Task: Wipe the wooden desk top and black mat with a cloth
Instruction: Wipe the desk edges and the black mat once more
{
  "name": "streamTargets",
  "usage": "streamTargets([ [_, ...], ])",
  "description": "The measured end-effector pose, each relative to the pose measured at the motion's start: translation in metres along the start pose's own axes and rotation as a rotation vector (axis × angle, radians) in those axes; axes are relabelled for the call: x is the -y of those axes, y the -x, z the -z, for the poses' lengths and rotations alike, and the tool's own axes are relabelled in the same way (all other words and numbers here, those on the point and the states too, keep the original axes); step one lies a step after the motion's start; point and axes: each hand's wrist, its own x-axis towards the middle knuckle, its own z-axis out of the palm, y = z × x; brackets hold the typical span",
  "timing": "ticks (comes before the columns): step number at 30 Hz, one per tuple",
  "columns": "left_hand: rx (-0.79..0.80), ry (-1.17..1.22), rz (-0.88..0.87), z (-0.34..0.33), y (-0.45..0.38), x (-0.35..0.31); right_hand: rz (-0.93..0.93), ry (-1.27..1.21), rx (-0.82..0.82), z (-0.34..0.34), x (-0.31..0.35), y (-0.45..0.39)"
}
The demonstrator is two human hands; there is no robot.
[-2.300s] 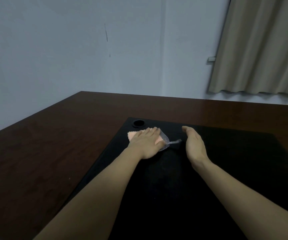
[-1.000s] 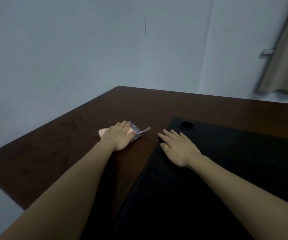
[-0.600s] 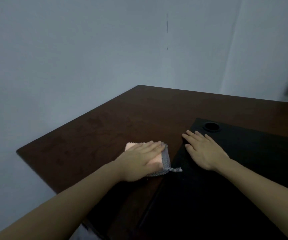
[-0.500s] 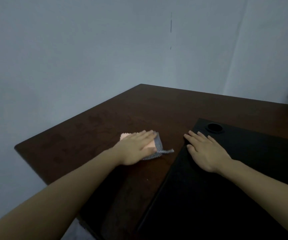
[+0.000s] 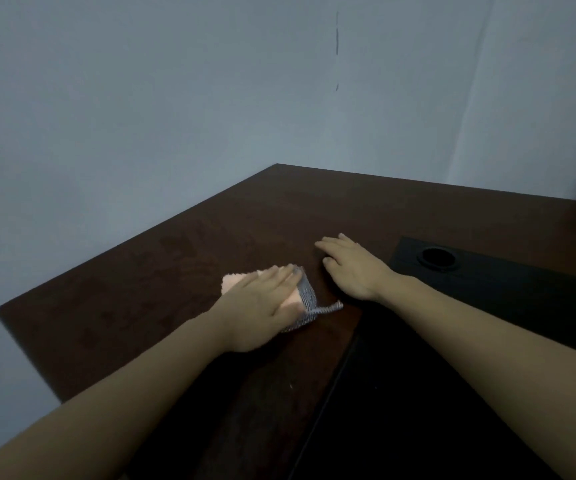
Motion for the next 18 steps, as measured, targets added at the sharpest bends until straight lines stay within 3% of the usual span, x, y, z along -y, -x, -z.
streamTargets([
  [4,0.018,0.011,-0.024,0.002,0.0,0.017,0.036,0.103,0.033,-0.013,0.003,0.0],
  [12,-0.035,0.019,0.196,0.01,-0.112,0.08,0.037,0.113,-0.008,-0.015,0.004,0.003],
  [18,-0.049,0.025,0.287,0.013,-0.134,0.09,0.031,0.097,-0.011,-0.013,0.003,-0.003],
])
